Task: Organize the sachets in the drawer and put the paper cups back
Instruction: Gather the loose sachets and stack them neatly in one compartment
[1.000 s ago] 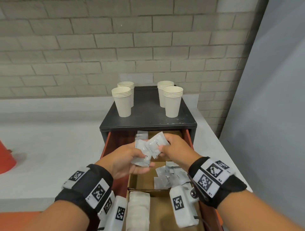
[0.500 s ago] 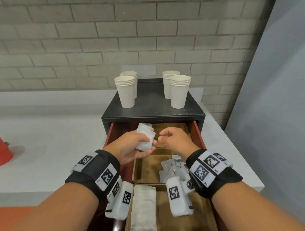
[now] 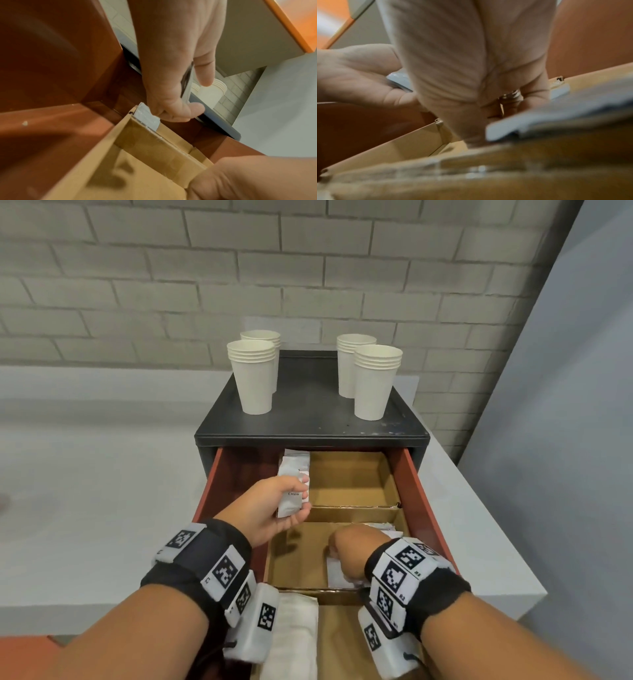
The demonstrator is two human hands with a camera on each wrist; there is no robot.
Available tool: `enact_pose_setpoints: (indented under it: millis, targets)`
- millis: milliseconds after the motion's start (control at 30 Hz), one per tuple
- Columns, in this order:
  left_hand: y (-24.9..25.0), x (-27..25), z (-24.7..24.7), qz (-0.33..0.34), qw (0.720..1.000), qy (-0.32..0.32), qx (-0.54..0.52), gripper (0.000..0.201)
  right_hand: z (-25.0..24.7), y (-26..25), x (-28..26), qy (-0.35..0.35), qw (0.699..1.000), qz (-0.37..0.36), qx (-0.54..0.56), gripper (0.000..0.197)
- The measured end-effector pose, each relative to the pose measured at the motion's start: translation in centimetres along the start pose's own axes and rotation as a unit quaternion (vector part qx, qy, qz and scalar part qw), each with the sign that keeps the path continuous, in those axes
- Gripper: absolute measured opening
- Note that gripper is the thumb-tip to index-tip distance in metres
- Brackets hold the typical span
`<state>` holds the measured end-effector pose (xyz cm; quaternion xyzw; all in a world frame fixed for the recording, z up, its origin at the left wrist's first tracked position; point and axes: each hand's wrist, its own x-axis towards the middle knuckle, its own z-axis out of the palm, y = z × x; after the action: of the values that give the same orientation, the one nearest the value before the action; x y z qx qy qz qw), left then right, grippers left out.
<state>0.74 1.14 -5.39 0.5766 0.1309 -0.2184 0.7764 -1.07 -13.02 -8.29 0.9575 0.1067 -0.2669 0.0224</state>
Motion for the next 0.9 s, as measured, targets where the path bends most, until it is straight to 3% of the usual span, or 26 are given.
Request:
enact_pose_setpoints:
  millis: [100,167,233,300,367,433,667,767,900]
  targets:
    - [-0.3,0.3,0.0,-0.008,1.0,0.019,0.012,0.022,0.1,1.1,0.1,0.049,0.997,0.0,0.067,0.028]
    - [-0.6,0.4,0.1,-0.01,0.999,0.03,0.022,0.023,-0.3,1.8,0.2,0.094,0.977,0.004,0.192,0.018]
    - [-0.8,0.6,0.3,-0.009,0.999,0.036,0.03,0.019,-1.2,2.3,0.3,0.135,0.924,0.005,0.358,0.005]
    - [-0.8,0.7,0.6,-0.003,0.999,0.041,0.033,0.015,-2.1,2.6,0.4,0.168,0.86,-0.005,0.482,0.013]
    - [-0.6,0.9,0.9,0.002,0.999,0.049,0.023,0.012,-2.6,2.7,0.5,0.176,0.811,-0.007,0.558,0.017]
    - [-0.3,1.2,1.3,0.005,0.999,0.046,0.004,0.015,-2.8,2.5,0.5,0.179,0.783,-0.008,0.596,0.016]
    - [-0.2,1.9,1.3,-0.024,0.997,-0.04,-0.057,0.044,-4.0,2.1,0.7,0.207,0.743,-0.028,0.636,0.018]
    - [0.3,2.2,1.2,-0.024,0.996,-0.058,-0.059,0.036,-4.1,2.2,0.7,0.198,0.732,-0.045,0.65,0.015]
    - [0.3,2.9,0.7,-0.009,0.998,-0.017,-0.067,0.033,-3.9,2.2,1.0,0.218,0.731,-0.04,0.646,0.016]
